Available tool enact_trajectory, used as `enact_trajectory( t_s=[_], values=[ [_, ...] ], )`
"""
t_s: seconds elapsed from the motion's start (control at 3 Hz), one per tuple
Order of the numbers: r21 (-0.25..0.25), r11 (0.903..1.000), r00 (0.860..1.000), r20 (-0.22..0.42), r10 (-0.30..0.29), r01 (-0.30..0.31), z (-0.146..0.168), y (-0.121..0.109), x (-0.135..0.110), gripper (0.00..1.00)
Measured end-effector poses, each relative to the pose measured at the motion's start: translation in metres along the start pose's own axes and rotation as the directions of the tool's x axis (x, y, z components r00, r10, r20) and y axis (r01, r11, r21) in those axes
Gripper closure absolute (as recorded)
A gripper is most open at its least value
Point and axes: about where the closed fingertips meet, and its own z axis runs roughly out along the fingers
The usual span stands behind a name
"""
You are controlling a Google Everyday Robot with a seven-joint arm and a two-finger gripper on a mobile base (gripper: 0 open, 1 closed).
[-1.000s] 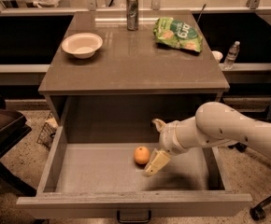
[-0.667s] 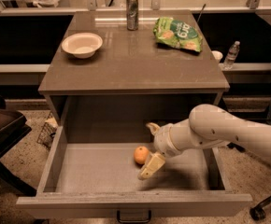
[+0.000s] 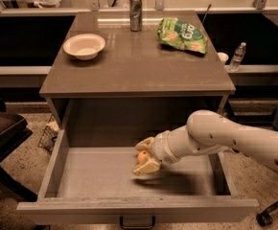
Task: Pick orange from top drawer and place on counter
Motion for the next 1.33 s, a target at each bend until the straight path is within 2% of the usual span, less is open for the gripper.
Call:
enact_trajectory(
  t_s=[0.67, 1.0, 1.33],
  values=[
    [-0.02, 0.9998, 1.0, 0.008, 0.0, 0.001, 0.009, 0.0032, -0.0021, 0.87],
    [-0.023, 0.9997, 1.0, 0.008, -0.001, 0.002, 0.0101, 0.004, -0.0026, 1.0],
    [-0.026, 0.9996, 1.0, 0.009, -0.006, 0.006, 0.0099, 0.0047, -0.0046, 1.0]
  ],
)
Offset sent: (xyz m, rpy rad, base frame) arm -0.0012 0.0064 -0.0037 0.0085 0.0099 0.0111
